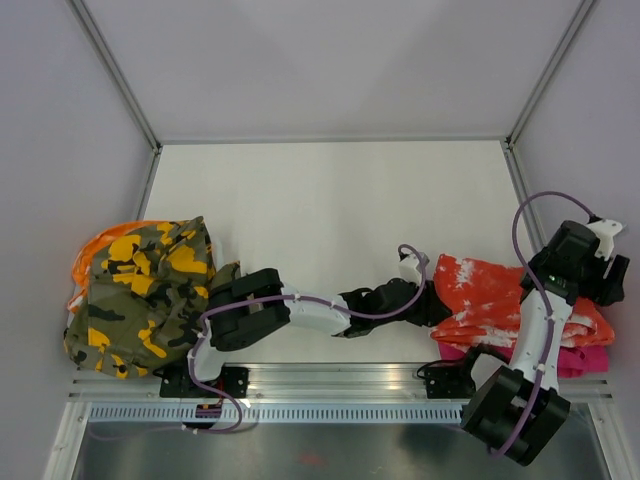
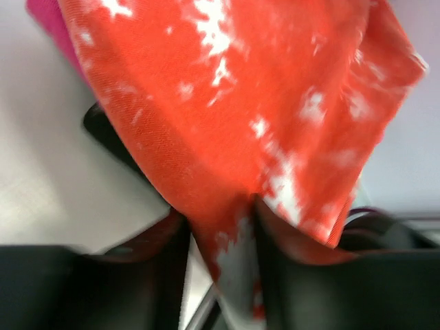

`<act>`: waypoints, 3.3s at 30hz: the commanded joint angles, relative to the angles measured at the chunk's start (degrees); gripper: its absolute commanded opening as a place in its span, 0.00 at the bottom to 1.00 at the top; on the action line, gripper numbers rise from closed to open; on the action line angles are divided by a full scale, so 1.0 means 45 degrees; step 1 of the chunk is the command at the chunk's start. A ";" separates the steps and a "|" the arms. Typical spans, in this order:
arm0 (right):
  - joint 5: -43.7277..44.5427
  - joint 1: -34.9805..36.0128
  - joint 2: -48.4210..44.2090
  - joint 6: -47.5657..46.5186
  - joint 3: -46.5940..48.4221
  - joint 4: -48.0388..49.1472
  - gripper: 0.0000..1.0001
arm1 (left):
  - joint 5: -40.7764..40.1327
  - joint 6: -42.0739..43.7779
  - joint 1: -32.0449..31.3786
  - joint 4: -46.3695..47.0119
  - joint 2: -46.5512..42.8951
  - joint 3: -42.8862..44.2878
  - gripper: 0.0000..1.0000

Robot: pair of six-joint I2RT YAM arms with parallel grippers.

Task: Fold and stack the trousers
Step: Neatly place the folded trousers to the corner

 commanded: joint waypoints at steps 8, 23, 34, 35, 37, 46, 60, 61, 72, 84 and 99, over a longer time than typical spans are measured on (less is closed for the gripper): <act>-0.1341 0.2637 -0.0143 0.0884 0.4970 -0.0721 0.95 | -0.1161 0.2721 -0.0003 -0.1145 -0.2948 -0.1186 0.86; -0.2499 0.4359 -0.3288 -0.2333 -0.0980 0.0172 0.00 | 0.1859 0.3839 0.0681 -0.0384 -0.1920 0.1169 0.45; -0.2298 0.4534 -0.3388 -0.1246 0.0178 0.0429 0.03 | 0.2937 0.2355 0.1071 -0.0755 0.1854 0.2915 0.08; -0.2785 0.4554 -0.3329 -0.0893 0.0690 0.0233 0.12 | 0.3229 0.2354 0.1149 -0.0755 0.1757 0.2876 0.08; -0.5019 0.4690 -0.2979 -0.0229 0.1725 -0.0370 0.52 | 0.3271 0.2471 0.1267 -0.0696 0.1329 0.2604 0.11; -0.9949 0.5257 0.2173 0.4868 1.0541 -0.3104 0.98 | 0.4380 0.3919 0.2745 -0.1318 -0.2635 0.1724 0.67; -1.4000 0.8904 0.5771 0.6632 1.1494 -0.0176 0.98 | 0.5654 0.6219 1.2278 -0.7548 -0.6815 0.0611 0.88; -1.4001 0.9122 0.5793 0.6398 1.1476 -0.0198 0.98 | 0.5441 0.6454 1.3134 -0.7958 -0.7456 0.0610 0.88; -1.3142 0.9515 0.3120 0.6689 0.6933 0.1753 0.98 | 0.4307 0.8388 1.4724 -1.0500 -1.3157 -0.1593 0.93; -1.2654 0.9515 -0.0437 0.7039 0.3236 0.2634 0.98 | 0.2318 0.8957 1.4705 -1.0384 -1.8086 -0.5033 1.00; -1.1931 0.9515 -0.1258 0.7470 0.2765 0.2321 0.98 | 0.1767 0.8194 1.4705 -1.0403 -1.8556 -0.5328 1.00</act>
